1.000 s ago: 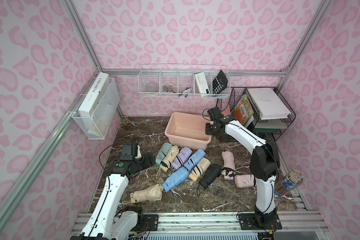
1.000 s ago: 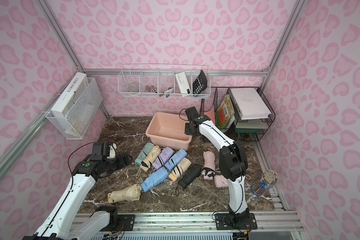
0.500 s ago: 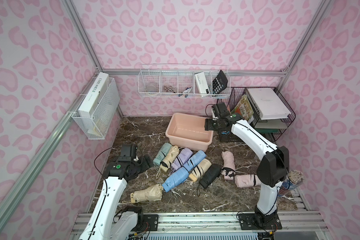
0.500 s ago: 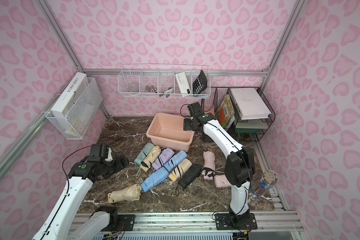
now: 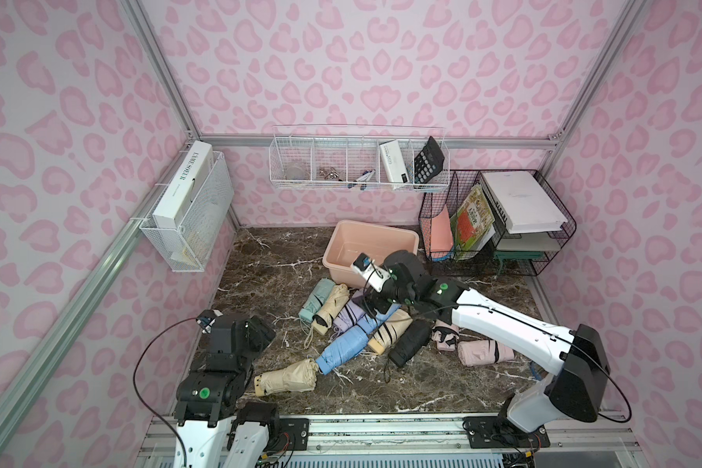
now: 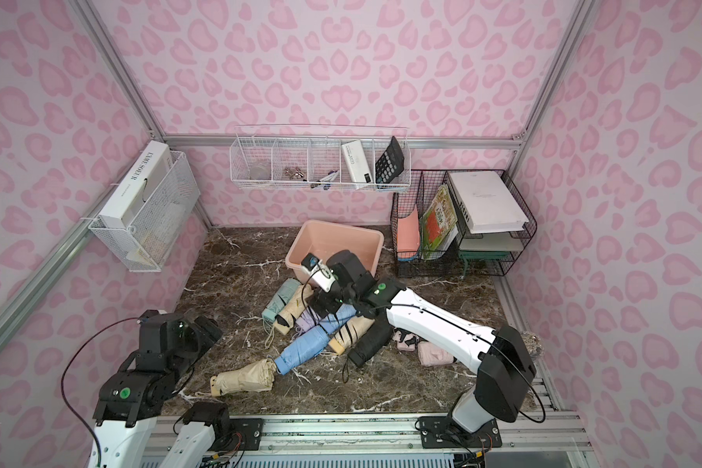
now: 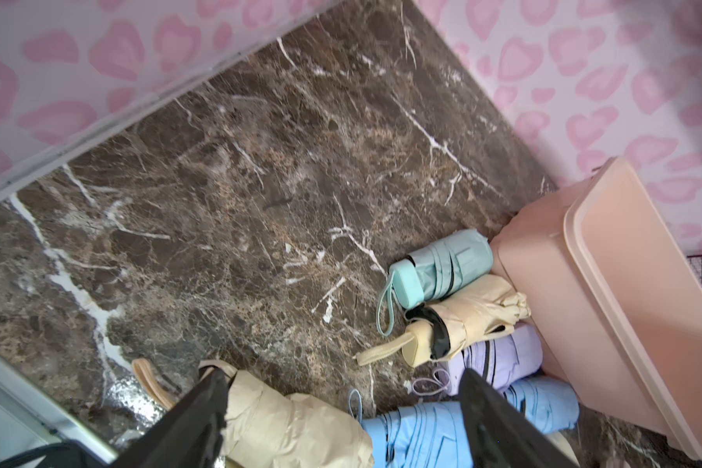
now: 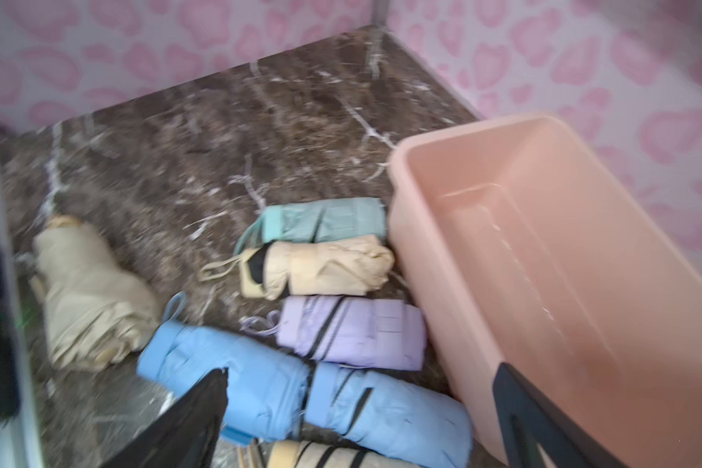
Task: Put the umbrella into the storage box
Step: Pick up the umbrella from the center of the board.
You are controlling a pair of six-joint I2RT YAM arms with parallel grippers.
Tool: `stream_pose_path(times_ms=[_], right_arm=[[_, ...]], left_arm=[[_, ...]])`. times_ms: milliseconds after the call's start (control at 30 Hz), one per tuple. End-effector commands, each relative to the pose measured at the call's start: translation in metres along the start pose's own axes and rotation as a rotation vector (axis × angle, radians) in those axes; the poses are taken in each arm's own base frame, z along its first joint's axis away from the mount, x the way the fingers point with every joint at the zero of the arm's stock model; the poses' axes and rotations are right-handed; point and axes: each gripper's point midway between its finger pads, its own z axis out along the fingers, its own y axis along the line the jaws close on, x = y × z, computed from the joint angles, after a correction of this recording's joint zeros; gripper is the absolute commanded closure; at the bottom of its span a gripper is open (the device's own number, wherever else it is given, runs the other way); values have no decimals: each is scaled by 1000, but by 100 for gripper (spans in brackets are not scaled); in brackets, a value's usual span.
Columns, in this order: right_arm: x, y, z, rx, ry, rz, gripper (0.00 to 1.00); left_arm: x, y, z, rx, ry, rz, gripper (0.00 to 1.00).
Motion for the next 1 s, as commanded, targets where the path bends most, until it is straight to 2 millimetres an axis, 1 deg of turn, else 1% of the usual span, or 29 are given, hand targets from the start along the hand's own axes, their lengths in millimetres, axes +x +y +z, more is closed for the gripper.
stream_pose_path(times_ms=[0,100,200,300,400,533,600,633,767,900,967], right_arm=[[-25,59,-2,-201,-193,-240,6],[-19,103,6,-334,-216,-305,6],[-11,136,22,-410,-190,-356,5],[-5,167,39,-470,-161,-419,5],[2,189,57,-509,-137,-456,5],[4,205,74,-530,-128,-481,4],[12,212,84,-540,-107,-496,4],[3,214,86,-539,-122,-509,4],[10,228,98,-568,-91,-535,4],[17,235,114,-574,-51,-517,4],[20,236,123,-564,-21,-498,4]], left_arm=[[-16,13,-11,-29,-115,-35,12],[-20,18,-22,-21,-151,-33,12],[-21,22,-29,-20,-162,-30,12],[-20,23,-34,-10,-162,-33,12],[-20,25,-40,0,-168,-40,12],[-23,31,-51,-3,-193,-48,12],[-25,32,-57,11,-208,-51,12],[-25,32,-59,20,-212,-52,13],[-27,34,-69,43,-235,-63,13],[-28,38,-75,46,-253,-76,13],[-28,40,-78,46,-258,-81,14]])
